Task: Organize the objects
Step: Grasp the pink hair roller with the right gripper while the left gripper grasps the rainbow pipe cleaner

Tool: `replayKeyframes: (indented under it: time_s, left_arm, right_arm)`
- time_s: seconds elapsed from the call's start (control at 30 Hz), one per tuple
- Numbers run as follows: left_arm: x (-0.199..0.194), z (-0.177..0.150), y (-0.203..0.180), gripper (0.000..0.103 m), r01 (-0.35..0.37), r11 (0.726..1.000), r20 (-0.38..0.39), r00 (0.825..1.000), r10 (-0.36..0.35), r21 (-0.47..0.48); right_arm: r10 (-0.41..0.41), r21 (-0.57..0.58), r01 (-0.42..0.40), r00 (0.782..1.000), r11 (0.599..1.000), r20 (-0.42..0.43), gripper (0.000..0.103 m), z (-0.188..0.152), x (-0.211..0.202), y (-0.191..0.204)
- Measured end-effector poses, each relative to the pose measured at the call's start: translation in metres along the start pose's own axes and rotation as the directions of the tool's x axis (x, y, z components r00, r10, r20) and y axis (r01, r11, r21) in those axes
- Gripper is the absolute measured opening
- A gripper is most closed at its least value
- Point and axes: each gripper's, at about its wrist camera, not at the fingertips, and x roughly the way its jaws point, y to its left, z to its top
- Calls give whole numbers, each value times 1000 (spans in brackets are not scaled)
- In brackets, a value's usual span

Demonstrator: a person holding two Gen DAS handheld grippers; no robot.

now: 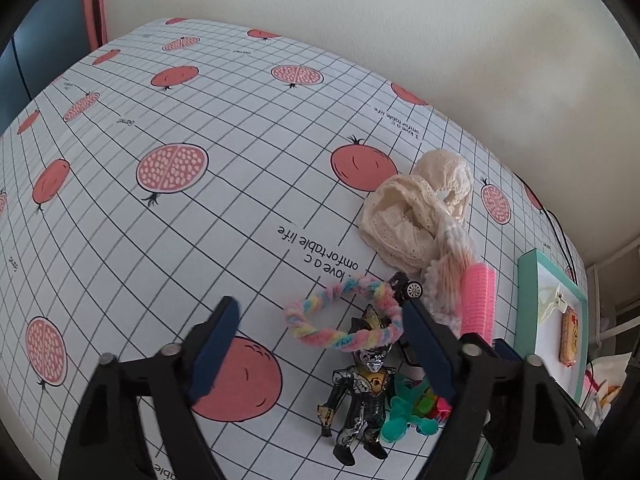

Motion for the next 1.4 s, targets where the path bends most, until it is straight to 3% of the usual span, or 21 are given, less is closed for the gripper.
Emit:
replayKeyframes:
  time_s: [0.13,0.37,0.77,1.0,1.4]
  left_arm:
    - [5,-2,1,76,11,1000,-10,1000,-11,-15]
    - [15,-4,4,53,23,999,-28,999,-24,-46]
    - [18,-12,-2,10,33,998,-41,999,-35,-45]
    - [19,-13,4,3,44,997,-45,998,-48,-68]
    - [10,-5,14,2,52,994,-21,998,-55,-95]
  right_arm:
    - [14,-4,-14,1000,1000,-6,39,-1,4,1]
    - [42,-7,-42,999,999,-14,32,-2,7,2]
    - [55,-3,-55,998,999,-16,31,-3,7,0]
    - [57,-3,-57,998,998,-16,31,-3,6,-1]
    - [64,-7,-64,998,998,-6,29,-3,1,-1]
